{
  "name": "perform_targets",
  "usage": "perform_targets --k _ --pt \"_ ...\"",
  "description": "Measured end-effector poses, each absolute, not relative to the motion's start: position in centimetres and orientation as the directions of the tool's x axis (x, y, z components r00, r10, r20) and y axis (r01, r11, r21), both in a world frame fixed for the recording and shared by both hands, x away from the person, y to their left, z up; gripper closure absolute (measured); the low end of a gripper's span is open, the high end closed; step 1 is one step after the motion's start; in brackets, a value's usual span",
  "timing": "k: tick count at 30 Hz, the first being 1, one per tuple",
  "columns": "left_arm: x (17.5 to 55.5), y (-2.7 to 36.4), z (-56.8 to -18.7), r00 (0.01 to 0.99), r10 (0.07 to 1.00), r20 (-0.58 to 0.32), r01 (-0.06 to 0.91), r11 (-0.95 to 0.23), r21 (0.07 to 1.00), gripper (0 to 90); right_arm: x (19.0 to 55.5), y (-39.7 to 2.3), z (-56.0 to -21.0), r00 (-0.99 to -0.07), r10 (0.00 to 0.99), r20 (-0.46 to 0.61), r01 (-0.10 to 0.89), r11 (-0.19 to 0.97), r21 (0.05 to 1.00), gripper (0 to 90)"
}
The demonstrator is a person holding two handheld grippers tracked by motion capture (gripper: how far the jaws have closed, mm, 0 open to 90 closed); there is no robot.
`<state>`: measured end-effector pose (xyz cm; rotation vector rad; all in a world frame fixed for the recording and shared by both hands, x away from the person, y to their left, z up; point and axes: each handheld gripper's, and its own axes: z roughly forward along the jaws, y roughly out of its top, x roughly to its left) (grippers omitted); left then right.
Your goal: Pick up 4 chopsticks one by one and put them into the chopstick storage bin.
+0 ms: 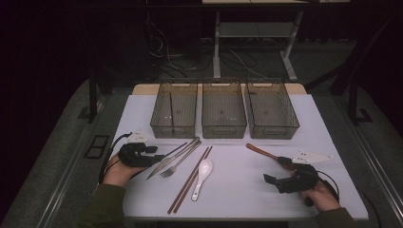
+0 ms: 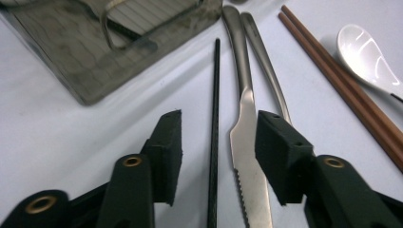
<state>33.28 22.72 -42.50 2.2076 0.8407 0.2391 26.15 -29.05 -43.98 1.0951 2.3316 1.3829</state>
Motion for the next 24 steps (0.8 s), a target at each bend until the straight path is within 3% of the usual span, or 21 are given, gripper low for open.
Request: perform_targets --k 11,24 --pt "33.6 22.7 -43.4 0.77 0.633 -0.081 0.521 -0.551 0.652 72.5 26.2 -28.9 -44.1 -0.701 0.692 0.173 0.492 0.294 0.819 6.2" --pt "33.8 22.6 -43.8 0.771 0.632 -0.075 0.527 -0.568 0.632 80.0 26.2 -28.9 -44.1 -0.702 0.692 0.17 0.492 0.298 0.818 6.2"
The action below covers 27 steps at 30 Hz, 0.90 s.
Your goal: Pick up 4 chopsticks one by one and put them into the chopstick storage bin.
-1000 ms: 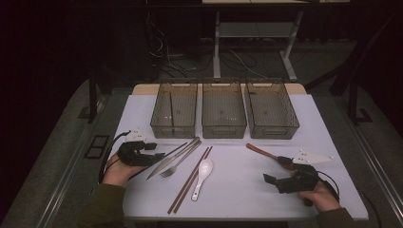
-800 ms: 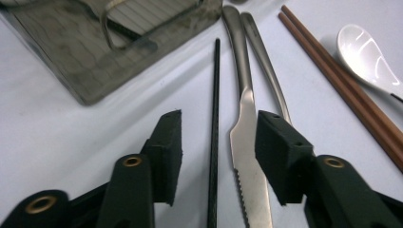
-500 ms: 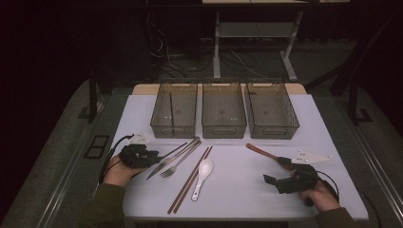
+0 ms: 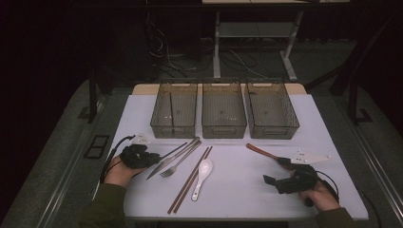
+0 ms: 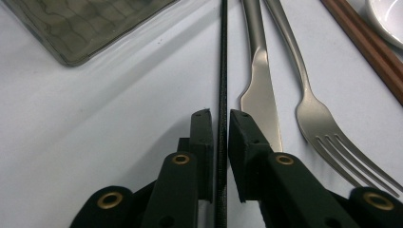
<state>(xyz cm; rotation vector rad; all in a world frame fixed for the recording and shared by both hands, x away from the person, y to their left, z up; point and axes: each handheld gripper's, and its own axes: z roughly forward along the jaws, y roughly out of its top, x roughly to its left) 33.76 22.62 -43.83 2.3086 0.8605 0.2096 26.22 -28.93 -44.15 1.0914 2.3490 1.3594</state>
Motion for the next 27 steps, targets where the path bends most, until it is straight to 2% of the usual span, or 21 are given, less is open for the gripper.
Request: perform_targets --k 16,27 --pt "33.68 22.39 -43.82 0.791 0.611 -0.037 0.495 -0.602 0.627 85.1 26.19 -28.83 -44.23 -0.701 0.692 0.172 0.501 0.306 0.809 6.2" --pt "34.0 22.47 -43.65 0.77 0.634 -0.069 0.531 -0.578 0.619 85.4 26.2 -28.87 -44.22 -0.702 0.692 0.169 0.499 0.31 0.809 6.2"
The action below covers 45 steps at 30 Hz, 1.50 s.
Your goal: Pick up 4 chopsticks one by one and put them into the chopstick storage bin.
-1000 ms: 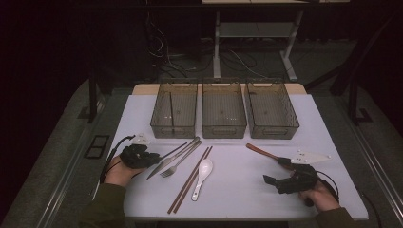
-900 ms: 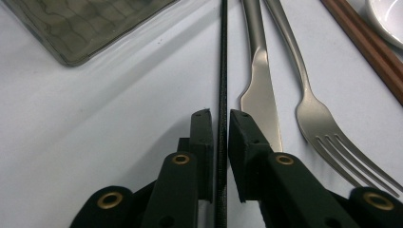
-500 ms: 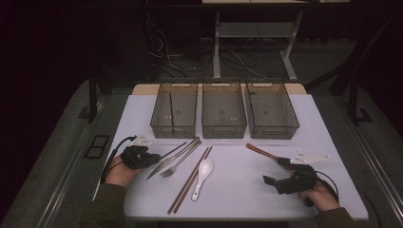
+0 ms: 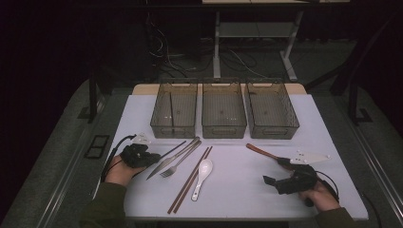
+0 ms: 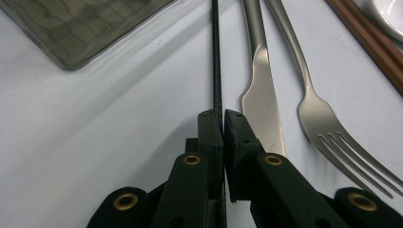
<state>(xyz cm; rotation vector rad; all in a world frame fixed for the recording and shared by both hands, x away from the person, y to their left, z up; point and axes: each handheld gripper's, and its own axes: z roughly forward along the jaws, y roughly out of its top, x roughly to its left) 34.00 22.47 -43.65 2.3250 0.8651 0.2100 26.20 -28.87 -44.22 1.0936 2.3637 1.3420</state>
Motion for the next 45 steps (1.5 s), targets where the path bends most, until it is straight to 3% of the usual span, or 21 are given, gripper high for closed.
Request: perform_targets --k 10,45 --pt "33.8 22.4 -42.7 0.776 0.626 -0.083 0.539 -0.588 0.603 85.4 26.2 -28.9 -44.2 -0.702 0.692 0.168 0.5 0.311 0.808 6.2" --pt "33.3 20.6 -39.1 0.797 0.593 -0.117 0.493 -0.526 0.693 85.4 26.2 -28.8 -44.3 -0.703 0.693 0.163 0.498 0.315 0.808 6.2"
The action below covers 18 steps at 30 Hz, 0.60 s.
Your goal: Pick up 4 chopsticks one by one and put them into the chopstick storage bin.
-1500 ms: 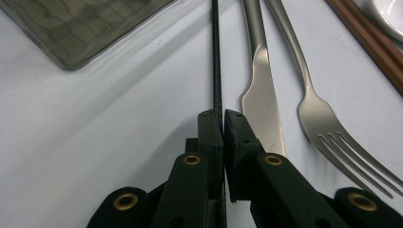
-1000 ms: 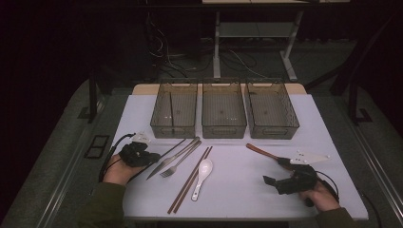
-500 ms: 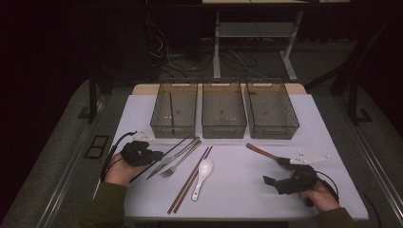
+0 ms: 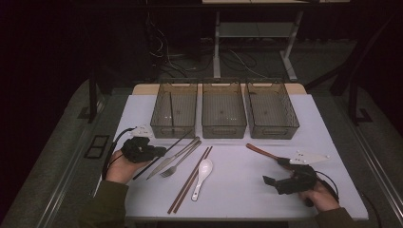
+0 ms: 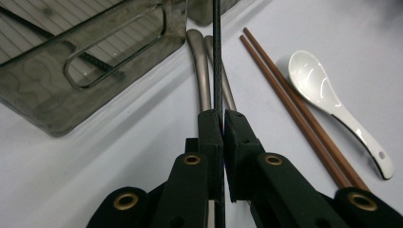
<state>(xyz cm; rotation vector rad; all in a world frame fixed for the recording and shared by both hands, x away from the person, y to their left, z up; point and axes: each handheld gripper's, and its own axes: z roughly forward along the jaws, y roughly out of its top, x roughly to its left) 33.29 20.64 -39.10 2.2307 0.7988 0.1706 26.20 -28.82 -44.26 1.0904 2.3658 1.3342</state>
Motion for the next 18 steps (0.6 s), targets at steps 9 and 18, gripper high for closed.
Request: perform_targets --k 9,18 --pt "33.7 20.1 -38.6 0.802 0.586 -0.115 0.486 -0.529 0.696 85.4 26.0 -28.2 -44.5 -0.717 0.683 0.14 0.476 0.334 0.814 6.2" --pt "34.6 19.7 -37.7 0.809 0.576 -0.116 0.478 -0.53 0.701 85.4 26.1 -28.2 -44.5 -0.719 0.679 0.146 0.475 0.327 0.817 6.2"
